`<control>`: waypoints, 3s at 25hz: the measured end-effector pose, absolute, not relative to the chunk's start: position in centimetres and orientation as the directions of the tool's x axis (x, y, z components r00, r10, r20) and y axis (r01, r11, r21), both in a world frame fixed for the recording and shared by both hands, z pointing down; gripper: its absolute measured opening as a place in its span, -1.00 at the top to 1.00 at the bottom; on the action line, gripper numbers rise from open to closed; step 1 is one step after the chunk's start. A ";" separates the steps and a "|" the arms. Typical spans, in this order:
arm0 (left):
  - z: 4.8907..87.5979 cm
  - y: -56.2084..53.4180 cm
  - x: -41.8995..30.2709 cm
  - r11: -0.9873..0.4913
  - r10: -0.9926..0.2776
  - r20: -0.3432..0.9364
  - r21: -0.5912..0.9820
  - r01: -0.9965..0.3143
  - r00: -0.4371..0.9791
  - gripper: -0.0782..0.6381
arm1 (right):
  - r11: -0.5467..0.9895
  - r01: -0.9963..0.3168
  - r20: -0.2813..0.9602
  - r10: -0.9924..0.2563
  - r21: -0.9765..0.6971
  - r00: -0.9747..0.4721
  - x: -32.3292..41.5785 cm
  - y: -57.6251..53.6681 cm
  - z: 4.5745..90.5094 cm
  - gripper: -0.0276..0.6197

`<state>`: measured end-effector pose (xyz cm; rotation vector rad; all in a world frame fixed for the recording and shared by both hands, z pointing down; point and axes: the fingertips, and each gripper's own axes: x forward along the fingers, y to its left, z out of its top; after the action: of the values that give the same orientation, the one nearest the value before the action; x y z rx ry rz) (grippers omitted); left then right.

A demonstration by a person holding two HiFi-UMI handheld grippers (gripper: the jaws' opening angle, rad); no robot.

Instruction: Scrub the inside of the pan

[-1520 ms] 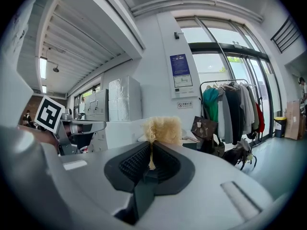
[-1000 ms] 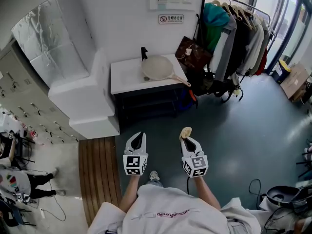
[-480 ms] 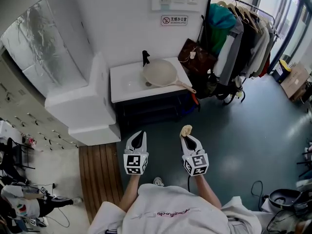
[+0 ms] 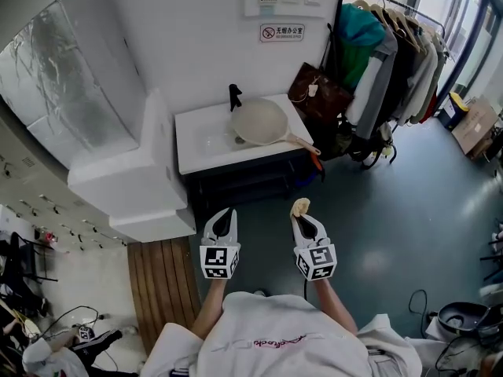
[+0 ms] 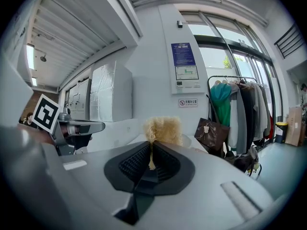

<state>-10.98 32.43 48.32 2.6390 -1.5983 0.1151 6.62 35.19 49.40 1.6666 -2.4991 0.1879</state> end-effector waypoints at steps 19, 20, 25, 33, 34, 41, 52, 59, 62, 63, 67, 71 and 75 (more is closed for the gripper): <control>49.8 29.2 -9.1 -0.505 -0.857 0.120 0.005 -0.863 0.502 0.78 | 0.334 -0.941 0.200 -0.919 -0.058 -0.339 8.2 33.1 51.5 0.84; 49.8 28.9 -9.0 -0.506 -0.856 0.120 0.001 -0.862 0.503 0.78 | 0.333 -0.941 0.201 -0.919 -0.059 -0.338 8.3 32.8 51.6 0.84; 49.9 26.8 -8.7 -0.501 -0.859 0.133 -0.017 -0.865 0.495 0.78 | 0.324 -0.943 0.194 -0.923 -0.070 -0.332 9.3 29.9 51.6 0.84; 50.1 21.9 -7.8 -0.498 -0.860 0.136 -0.014 -0.867 0.492 0.78 | 0.343 -0.936 0.205 -0.913 -0.076 -0.352 9.4 25.5 52.2 0.84; 50.1 21.3 -7.5 -0.501 -0.859 0.137 -0.017 -0.865 0.494 0.78 | 0.345 -0.935 0.206 -0.912 -0.078 -0.354 9.5 24.9 52.3 0.84; 50.4 16.3 -6.8 -0.491 -0.862 0.153 -0.015 -0.871 0.483 0.78 | 0.365 -0.928 0.216 -0.902 -0.080 -0.373 10.0 19.7 52.3 0.84; 49.6 7.0 -4.4 -0.498 -0.857 0.162 -0.013 -0.867 0.489 0.78 | 0.373 -0.925 0.223 -0.897 -0.079 -0.381 11.8 10.3 51.6 0.84; 49.4 0.8 -3.3 -0.490 -0.861 0.160 -0.015 -0.871 0.482 0.78 | 0.389 -0.918 0.221 -0.891 -0.078 -0.396 12.5 3.9 51.3 0.84; 49.2 -1.7 -3.3 -0.478 -0.869 0.157 -0.018 -0.878 0.470 0.78 | 0.403 -0.912 0.222 -0.885 -0.078 -0.410 12.4 1.2 51.2 0.84; 49.2 -2.5 -3.2 -0.474 -0.871 0.158 -0.018 -0.880 0.465 0.78 | 0.408 -0.909 0.223 -0.882 -0.079 -0.415 12.4 0.5 51.2 0.84; 49.3 -5.0 -3.3 -0.455 -0.880 0.165 -0.017 -0.891 0.446 0.78 | 0.428 -0.900 0.227 -0.871 -0.082 -0.435 12.3 -2.3 51.4 0.84; 49.7 -6.9 -3.3 -0.439 -0.886 0.173 -0.014 -0.898 0.431 0.78 | 0.443 -0.892 0.233 -0.862 -0.085 -0.450 12.3 -4.2 51.8 0.84; 50.0 -8.0 -3.0 -0.431 -0.889 0.179 -0.012 -0.902 0.422 0.78 | 0.450 -0.888 0.237 -0.856 -0.091 -0.459 12.5 -5.5 52.2 0.84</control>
<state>-3.04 -7.98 50.03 2.5759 -1.6258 0.2416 12.47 -5.46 52.25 1.5401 -2.5387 0.3036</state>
